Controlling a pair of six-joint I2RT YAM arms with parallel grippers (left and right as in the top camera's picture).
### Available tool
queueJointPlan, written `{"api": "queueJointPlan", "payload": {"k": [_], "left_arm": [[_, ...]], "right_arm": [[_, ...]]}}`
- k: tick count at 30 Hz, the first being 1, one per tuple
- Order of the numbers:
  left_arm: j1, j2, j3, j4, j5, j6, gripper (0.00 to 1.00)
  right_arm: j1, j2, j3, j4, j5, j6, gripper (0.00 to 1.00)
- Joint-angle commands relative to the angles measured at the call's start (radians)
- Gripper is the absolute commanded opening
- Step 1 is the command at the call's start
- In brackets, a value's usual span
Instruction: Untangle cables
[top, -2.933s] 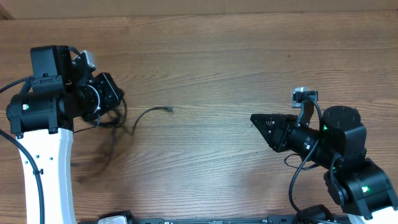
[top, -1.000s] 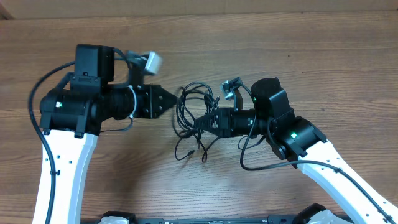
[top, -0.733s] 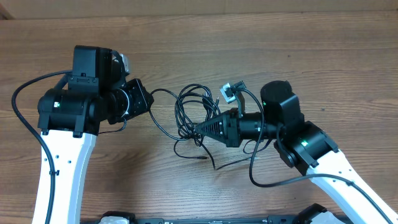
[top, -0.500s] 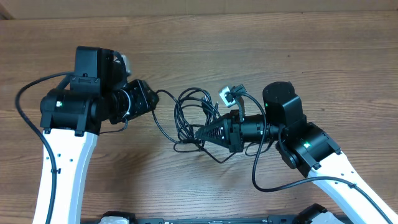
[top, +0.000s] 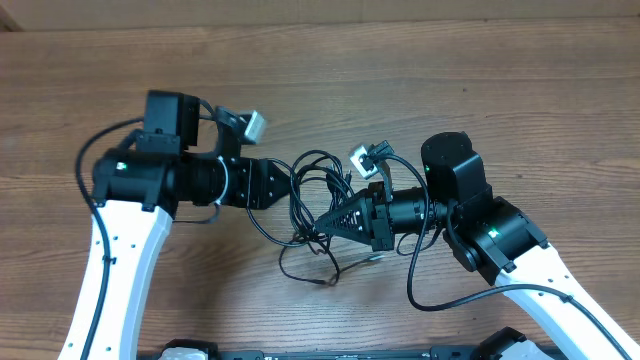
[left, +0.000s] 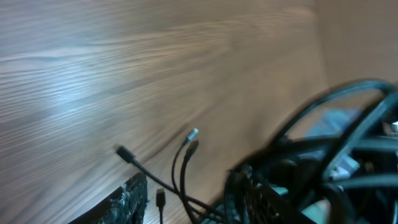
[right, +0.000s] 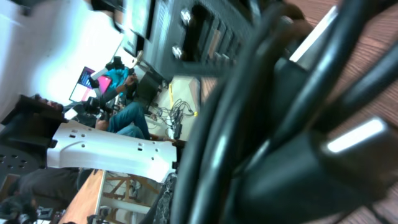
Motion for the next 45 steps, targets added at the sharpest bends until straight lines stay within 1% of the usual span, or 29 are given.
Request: {"api": "queueJointPlan", "payload": {"k": [1,3,7,8,10,12,13,14,16,17,21,23,24,26,28,29,30,31,32,33,34,40,42,43,44,45], "left_arm": [[-0.004,-0.013,-0.087,0.042,0.283,0.152,0.52],[-0.003,-0.013,-0.122,0.054,0.302,0.188,0.56],[0.028,-0.013,-0.137,0.032,0.161,0.181,0.66],[0.047,-0.014,-0.137,0.03,0.13,0.167,0.67],[0.092,-0.014,-0.137,0.03,0.125,0.151,0.67],[0.141,-0.014,-0.137,0.037,0.2,0.163,0.64],[0.161,-0.014,-0.137,0.039,0.26,0.186,0.62],[0.178,-0.014,-0.137,0.037,0.358,0.24,0.61],[0.18,-0.014,-0.137,0.028,0.468,0.311,0.62],[0.172,-0.014,-0.137,0.026,0.483,0.321,0.63],[0.089,-0.013,-0.138,0.016,0.394,0.32,0.66],[0.034,-0.013,-0.138,0.024,0.372,0.32,0.66],[0.008,-0.013,-0.138,0.038,0.36,0.318,0.64],[-0.033,-0.013,-0.138,0.069,0.307,0.278,0.62],[-0.059,-0.013,-0.138,0.104,0.198,0.186,0.61],[-0.066,-0.013,-0.138,0.121,0.122,0.12,0.58],[-0.069,-0.013,-0.138,0.135,0.046,0.056,0.49],[-0.068,-0.013,-0.138,0.143,-0.014,0.006,0.34],[-0.068,-0.013,-0.138,0.152,-0.068,-0.036,0.22],[-0.068,-0.013,-0.138,0.161,-0.098,-0.062,0.11],[-0.068,-0.013,-0.138,0.171,-0.108,-0.085,0.05],[-0.068,-0.013,-0.138,0.246,-0.088,-0.17,0.04],[-0.068,-0.013,-0.138,0.253,-0.089,-0.178,0.05],[-0.068,-0.013,-0.138,0.253,-0.091,-0.177,0.04],[-0.068,-0.013,-0.138,0.253,-0.098,-0.174,0.05],[-0.063,-0.013,-0.138,0.253,-0.11,-0.17,0.05]], "right_arm": [[-0.001,-0.02,0.007,0.015,-0.026,-0.022,0.04],[-0.001,-0.02,0.007,0.014,-0.012,-0.022,0.04],[-0.014,-0.02,0.007,0.013,0.009,-0.018,0.04],[-0.023,-0.02,0.007,0.008,0.027,-0.011,0.04],[-0.044,-0.02,0.007,-0.006,0.061,0.014,0.04],[-0.067,-0.019,0.007,-0.008,0.062,0.039,0.04],[-0.072,-0.019,0.007,-0.007,0.063,0.051,0.04],[-0.074,-0.019,0.007,-0.004,0.063,0.058,0.04],[-0.074,-0.019,0.007,-0.002,0.063,0.058,0.04],[-0.07,-0.019,0.007,-0.002,0.061,0.067,0.04],[-0.052,-0.018,0.007,-0.001,0.063,0.106,0.04],[-0.045,-0.018,0.007,-0.002,0.063,0.108,0.04],[-0.041,-0.018,0.007,-0.001,0.062,0.11,0.04],[-0.032,-0.018,0.007,-0.001,0.059,0.11,0.04],[-0.025,-0.018,0.007,0.0,0.032,0.11,0.04],[-0.021,-0.018,0.007,-0.001,0.01,0.11,0.04],[-0.018,-0.018,0.007,-0.001,-0.016,0.11,0.04],[-0.014,-0.018,0.007,-0.001,-0.037,0.109,0.04],[-0.012,-0.018,0.007,-0.001,-0.052,0.109,0.04],[-0.01,-0.018,0.007,-0.004,-0.059,0.109,0.04],[-0.006,-0.018,0.007,-0.005,-0.062,0.109,0.04],[0.021,-0.018,0.007,-0.005,-0.081,0.109,0.04],[0.032,-0.018,0.007,-0.006,-0.08,0.109,0.04],[0.034,-0.018,0.007,-0.009,-0.077,0.109,0.06],[0.035,-0.018,0.007,-0.019,-0.065,0.108,0.15],[0.034,-0.018,0.007,-0.044,-0.034,0.105,0.22]]}}
